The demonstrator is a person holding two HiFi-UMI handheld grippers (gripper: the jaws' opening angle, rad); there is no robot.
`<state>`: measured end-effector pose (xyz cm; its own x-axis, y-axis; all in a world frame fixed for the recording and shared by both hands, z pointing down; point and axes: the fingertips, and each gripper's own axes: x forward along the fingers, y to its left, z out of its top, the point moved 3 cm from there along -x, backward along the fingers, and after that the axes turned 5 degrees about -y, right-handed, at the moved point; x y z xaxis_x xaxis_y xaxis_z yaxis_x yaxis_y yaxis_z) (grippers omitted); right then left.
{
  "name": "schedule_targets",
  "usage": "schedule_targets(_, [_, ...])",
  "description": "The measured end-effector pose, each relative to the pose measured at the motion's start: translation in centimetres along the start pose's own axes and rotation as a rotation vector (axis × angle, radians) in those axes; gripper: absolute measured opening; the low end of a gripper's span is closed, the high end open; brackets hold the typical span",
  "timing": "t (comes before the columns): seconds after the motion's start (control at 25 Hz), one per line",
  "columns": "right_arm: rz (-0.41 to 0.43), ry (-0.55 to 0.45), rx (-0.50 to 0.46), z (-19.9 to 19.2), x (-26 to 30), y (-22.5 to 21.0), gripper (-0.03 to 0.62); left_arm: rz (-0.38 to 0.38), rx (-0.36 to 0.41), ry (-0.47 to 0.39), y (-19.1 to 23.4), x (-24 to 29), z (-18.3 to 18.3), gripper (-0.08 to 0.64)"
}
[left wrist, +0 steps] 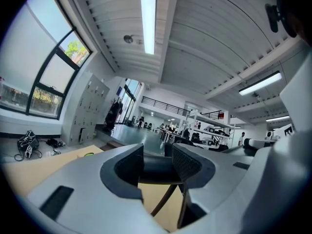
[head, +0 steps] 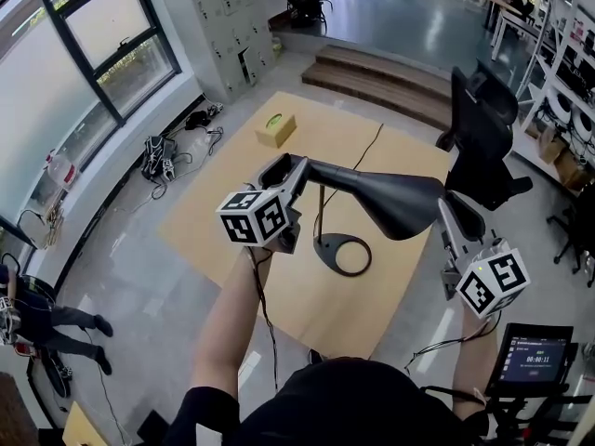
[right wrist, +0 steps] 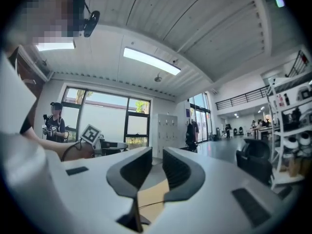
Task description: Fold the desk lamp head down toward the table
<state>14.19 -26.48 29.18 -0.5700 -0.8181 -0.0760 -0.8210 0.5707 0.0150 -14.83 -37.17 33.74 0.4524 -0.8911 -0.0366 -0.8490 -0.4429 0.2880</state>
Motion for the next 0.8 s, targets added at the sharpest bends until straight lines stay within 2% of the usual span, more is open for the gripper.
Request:
schedule_targets(0.2, [-0.004, 0.028, 0.036, -1.7, -0.6, -0.2, 0.052, 0.002, 0.021, -0.016, -0.4, -0.3, 0.5, 0.19])
schedule_targets(0.48, [-0.01, 0.088, 0.131, -5.1, -1.0, -0.5, 0.052, 0.008, 0.081, -0.046, -1.2, -0.4, 1.7, 0.19])
schedule_targets(0.8, [-0.004, 0.152, 0.252, -9.0, -1.0, -0.6, 0.052, -0.004, 0.11, -0.068, -2.5, -0.8, 2.8, 0.19])
